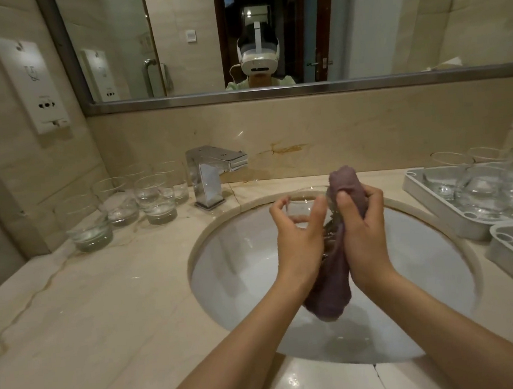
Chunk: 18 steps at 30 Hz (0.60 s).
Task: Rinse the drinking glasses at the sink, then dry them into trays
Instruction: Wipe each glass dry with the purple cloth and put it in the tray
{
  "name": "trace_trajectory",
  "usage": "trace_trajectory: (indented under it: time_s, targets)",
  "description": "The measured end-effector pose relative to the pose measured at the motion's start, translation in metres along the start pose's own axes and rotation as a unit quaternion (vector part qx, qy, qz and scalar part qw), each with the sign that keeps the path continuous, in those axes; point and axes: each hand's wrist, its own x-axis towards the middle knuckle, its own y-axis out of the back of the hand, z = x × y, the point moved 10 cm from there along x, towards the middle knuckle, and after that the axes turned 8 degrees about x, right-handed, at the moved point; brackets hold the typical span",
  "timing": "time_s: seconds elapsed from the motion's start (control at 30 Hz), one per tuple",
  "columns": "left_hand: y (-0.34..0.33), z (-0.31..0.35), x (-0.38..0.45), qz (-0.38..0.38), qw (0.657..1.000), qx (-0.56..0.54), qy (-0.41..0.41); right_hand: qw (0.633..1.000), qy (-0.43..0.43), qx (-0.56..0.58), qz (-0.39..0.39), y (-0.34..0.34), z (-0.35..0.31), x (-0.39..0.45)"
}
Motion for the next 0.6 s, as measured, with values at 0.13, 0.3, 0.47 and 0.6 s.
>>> trace_trajectory:
  time_s: [0.13,0.3,0.47,0.6]
  targets:
    - [-0.016,-0.003,-0.001,-0.075,0.997,0.03,-0.006,0.979,-0.163,0.113,0.053,0.017,0.028,0.004]
    - [-0.006,-0.004,0.004,-0.068,0.995,0.071,0.0,0.981,-0.166,0.089,0.045,0.015,0.024,0.003]
    - [0.014,-0.007,0.009,0.039,0.998,-0.036,0.039,0.981,0.132,-0.13,-0.061,-0.016,-0.026,-0.017]
    - [0.018,-0.022,0.009,0.078,0.993,-0.053,0.076,0.951,0.217,-0.208,-0.077,-0.033,-0.021,-0.029]
